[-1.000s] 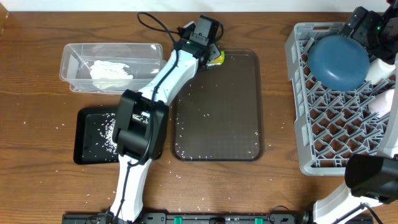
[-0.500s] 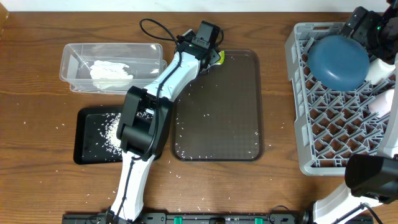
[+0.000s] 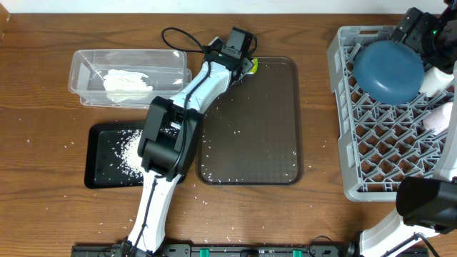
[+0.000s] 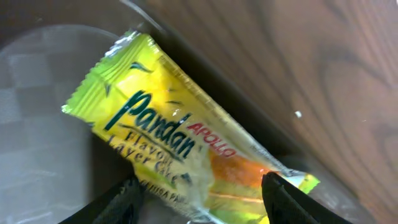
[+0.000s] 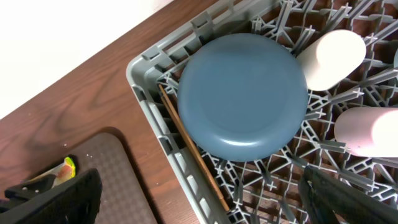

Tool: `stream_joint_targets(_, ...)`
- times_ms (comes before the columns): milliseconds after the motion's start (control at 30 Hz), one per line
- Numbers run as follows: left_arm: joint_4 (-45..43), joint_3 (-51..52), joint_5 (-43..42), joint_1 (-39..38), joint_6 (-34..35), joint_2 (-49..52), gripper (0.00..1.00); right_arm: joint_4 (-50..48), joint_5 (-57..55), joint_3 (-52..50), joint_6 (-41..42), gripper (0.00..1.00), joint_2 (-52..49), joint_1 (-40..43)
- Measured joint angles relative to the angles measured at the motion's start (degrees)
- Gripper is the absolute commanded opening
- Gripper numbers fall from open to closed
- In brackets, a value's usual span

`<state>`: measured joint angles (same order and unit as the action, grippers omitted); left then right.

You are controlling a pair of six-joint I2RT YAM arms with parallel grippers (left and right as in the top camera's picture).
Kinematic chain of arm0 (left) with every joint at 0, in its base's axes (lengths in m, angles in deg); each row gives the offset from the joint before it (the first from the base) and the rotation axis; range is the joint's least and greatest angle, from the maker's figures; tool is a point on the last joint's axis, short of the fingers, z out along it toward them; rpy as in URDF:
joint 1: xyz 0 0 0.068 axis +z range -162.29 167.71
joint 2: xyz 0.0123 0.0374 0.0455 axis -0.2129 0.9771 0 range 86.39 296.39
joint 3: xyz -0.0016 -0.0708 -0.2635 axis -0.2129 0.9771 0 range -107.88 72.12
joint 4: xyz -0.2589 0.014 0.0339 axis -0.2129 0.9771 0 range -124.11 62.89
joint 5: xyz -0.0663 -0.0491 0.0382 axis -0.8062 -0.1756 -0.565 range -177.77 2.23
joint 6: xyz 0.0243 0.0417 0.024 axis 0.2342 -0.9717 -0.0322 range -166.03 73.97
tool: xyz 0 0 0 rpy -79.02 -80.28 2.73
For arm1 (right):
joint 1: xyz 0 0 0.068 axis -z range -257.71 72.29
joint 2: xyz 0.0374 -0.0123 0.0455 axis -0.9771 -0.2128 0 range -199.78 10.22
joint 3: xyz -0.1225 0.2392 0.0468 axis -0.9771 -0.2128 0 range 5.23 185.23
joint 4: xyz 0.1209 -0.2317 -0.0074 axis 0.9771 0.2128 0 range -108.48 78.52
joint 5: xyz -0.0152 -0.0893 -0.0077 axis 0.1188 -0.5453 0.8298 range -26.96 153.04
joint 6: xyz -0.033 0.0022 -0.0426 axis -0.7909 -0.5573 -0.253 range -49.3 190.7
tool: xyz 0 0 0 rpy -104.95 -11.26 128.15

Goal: Sort waste into correct bins and load items into the dishwasher rack

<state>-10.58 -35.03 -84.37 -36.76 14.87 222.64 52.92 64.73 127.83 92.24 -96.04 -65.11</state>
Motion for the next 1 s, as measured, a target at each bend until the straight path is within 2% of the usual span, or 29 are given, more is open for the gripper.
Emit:
stream_joint_targets(100, -0.02, 0.0, 0.0, 0.0, 0.39, 0.0, 0.63, 0.0, 0.0, 0.0, 0.0, 0.99, 0.0, 0.0)
stream_joint_targets(233, -0.02, 0.0, 0.0, 0.0, 0.66, 0.02, 0.5, 0.0, 0.0, 0.0, 0.0, 0.99, 0.0, 0.0)
stream_joint_targets(433, -0.02, 0.0, 0.07, 0.0, 0.74, 0.02, 0.44, 0.0, 0.0, 0.0, 0.0, 0.99, 0.0, 0.0)
stream_joint_targets(600, 0.15, 0.0, 0.85, 0.0, 0.85, 0.02, 0.33, 0.0, 0.0, 0.0, 0.0, 0.99, 0.0, 0.02)
stream_joint_targets(800, 0.68, 0.0, 1.4, 0.0, 0.83, 0.07, 0.25, 0.0, 0.0, 0.0, 0.0, 0.99, 0.0, 0.0)
stream_joint_targets(900, 0.72, 0.0, 1.73, 0.0, 0.81, 0.07, 0.19, 0.0, 0.0, 0.0, 0.0, 0.99, 0.0, 0.0)
stream_joint_targets(1000, 1.33, 0.0, 2.05, 0.0, 0.68, 0.07, 0.07, 0.0, 0.0, 0.0, 0.0, 0.99, 0.0, 0.02)
